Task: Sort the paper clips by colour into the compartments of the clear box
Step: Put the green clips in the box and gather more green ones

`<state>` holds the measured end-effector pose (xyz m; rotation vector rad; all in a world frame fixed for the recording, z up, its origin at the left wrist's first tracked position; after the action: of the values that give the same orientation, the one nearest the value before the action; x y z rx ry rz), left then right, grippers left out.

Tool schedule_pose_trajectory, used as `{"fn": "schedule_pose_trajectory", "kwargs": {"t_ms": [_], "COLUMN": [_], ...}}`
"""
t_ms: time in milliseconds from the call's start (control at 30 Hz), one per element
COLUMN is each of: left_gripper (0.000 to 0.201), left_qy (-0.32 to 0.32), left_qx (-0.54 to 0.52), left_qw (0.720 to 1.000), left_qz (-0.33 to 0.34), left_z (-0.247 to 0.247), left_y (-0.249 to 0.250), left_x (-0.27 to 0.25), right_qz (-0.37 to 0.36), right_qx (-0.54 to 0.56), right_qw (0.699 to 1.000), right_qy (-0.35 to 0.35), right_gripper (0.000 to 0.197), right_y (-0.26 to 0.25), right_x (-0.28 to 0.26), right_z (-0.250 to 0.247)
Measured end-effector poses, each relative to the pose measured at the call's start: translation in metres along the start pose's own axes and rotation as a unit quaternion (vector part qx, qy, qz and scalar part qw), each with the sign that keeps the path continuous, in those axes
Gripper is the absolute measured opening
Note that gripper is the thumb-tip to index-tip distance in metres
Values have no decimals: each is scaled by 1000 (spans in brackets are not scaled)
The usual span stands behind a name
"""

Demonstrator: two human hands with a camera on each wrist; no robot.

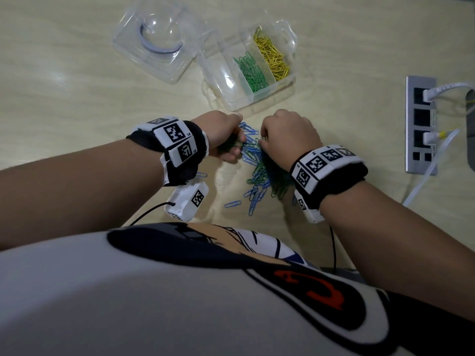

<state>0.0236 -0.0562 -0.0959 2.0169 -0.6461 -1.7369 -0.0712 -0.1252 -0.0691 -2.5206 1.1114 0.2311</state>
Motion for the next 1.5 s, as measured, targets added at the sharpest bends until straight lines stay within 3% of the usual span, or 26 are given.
{"fn": "schedule_pose_trajectory", "kwargs": {"t_ms": [367,500,600,700,800,900,1000,1167,1300,1400,1500], "left_gripper": [50,50,34,28,44,48,49,51,48,41,44], "left_qy": [11,9,1,-12,-18,-11,-4,6,5,-4,-1], "left_qx": [6,-15,-31,-34,-35,-22,-14,-26,-54,-62,-37], "left_qw": [1000,1000,1000,999,999,1000,1000,1000,998,998,999], "left_qz": [0,-1,6,10,-1,-8,-10,-13,-14,-8,-11], "left_z": [-2,1,9,15,17,15,12,7,7,10,7], "left_y": [3,1,6,9,4,1,-3,-9,-11,-11,-11], "left_x": [-5,-3,-4,-5,-1,-1,0,2,4,4,3], "right_qz": [60,57,11,13,67,102,72,73,34,7,22], "right_qx": [130,315,371,372,301,125,61,76,229,262,246], "right_qw": [989,946,928,925,943,987,995,994,972,965,968], "right_qy": [-20,54,37,77,121,11,-26,-26,34,20,54], "right_gripper": [19,16,17,11,3,13,21,19,5,9,14], "right_y": [11,4,-19,-14,15,27,18,13,-8,-24,-15], "right_x": [-5,-15,-24,-27,-23,-18,-17,-17,-23,-25,-24], "right_z": [4,-20,-26,-30,-30,-6,6,4,-13,-17,-20]}}
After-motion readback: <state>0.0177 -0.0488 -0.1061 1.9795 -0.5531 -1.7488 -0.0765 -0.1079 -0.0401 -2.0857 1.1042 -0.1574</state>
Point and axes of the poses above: each hand's wrist, its own x-axis towards the middle knuckle, its own z-axis out of the palm, y = z × x, the point moved 8 cm from there along x, towards the middle knuckle, and after that the axes turned 9 degrees about x, right-handed, at the moved point
